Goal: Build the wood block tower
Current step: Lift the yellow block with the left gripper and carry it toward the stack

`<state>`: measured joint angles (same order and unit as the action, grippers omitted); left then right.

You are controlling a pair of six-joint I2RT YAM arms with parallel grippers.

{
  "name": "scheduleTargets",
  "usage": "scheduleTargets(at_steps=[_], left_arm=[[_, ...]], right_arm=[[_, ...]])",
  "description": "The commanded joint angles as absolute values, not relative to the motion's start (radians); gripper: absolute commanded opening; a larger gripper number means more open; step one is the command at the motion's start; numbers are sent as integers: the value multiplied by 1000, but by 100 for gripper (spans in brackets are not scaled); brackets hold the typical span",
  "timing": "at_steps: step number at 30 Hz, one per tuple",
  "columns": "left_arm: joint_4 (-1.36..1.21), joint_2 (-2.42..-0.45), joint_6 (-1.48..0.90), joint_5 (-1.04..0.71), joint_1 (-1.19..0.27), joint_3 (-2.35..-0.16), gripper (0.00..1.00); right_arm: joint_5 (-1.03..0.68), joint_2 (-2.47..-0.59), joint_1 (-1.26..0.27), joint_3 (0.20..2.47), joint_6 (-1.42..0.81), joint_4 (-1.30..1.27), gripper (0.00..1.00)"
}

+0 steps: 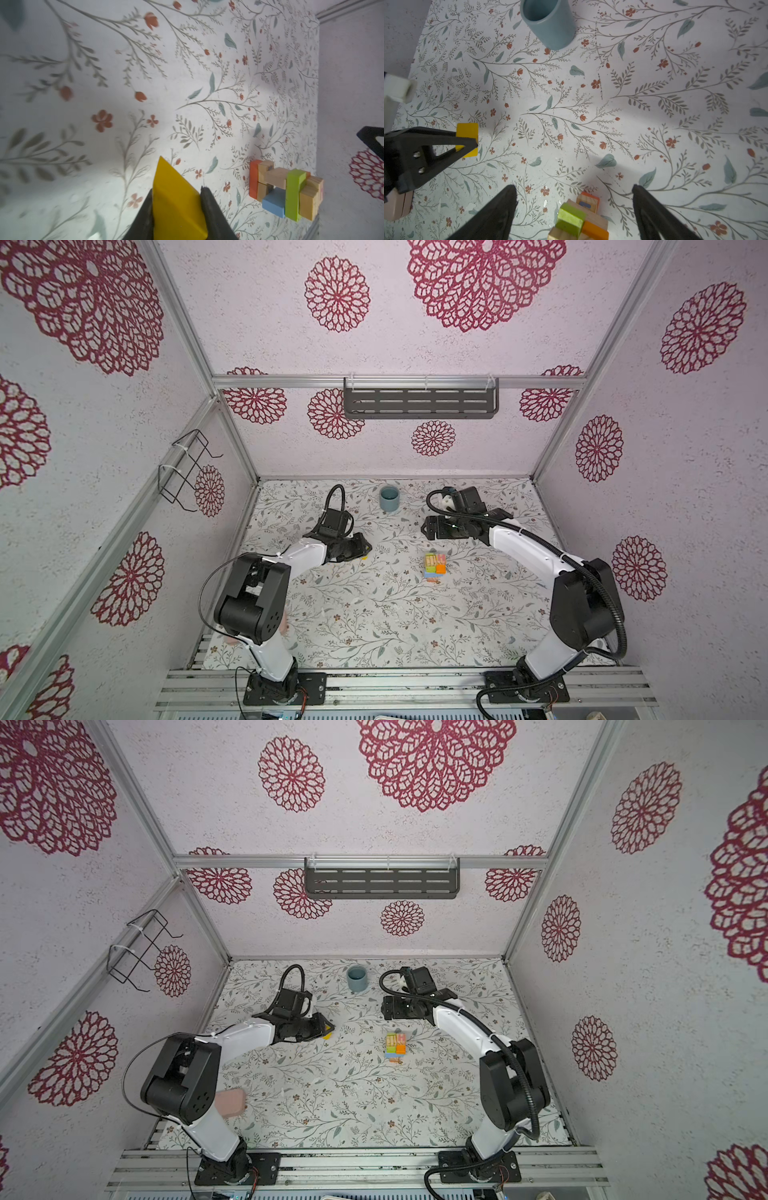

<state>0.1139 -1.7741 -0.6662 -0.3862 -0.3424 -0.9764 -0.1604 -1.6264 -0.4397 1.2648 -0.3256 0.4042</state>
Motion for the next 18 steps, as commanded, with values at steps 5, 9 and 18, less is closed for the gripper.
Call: scheduleTargets(at_steps=[5, 9, 18], left_arm=[[-158, -1881, -758, -550, -381, -961, 23], [-231, -1928, -791, -592, -388, -952, 25], [-256, -2023, -804, -616, -400, -971, 36]], right_arm=[[-126, -1541, -431, 1246, -348, 433, 90], [-118, -1526, -431, 1238, -351, 440, 90], [-104, -1497, -431, 1207, -356, 433, 90]])
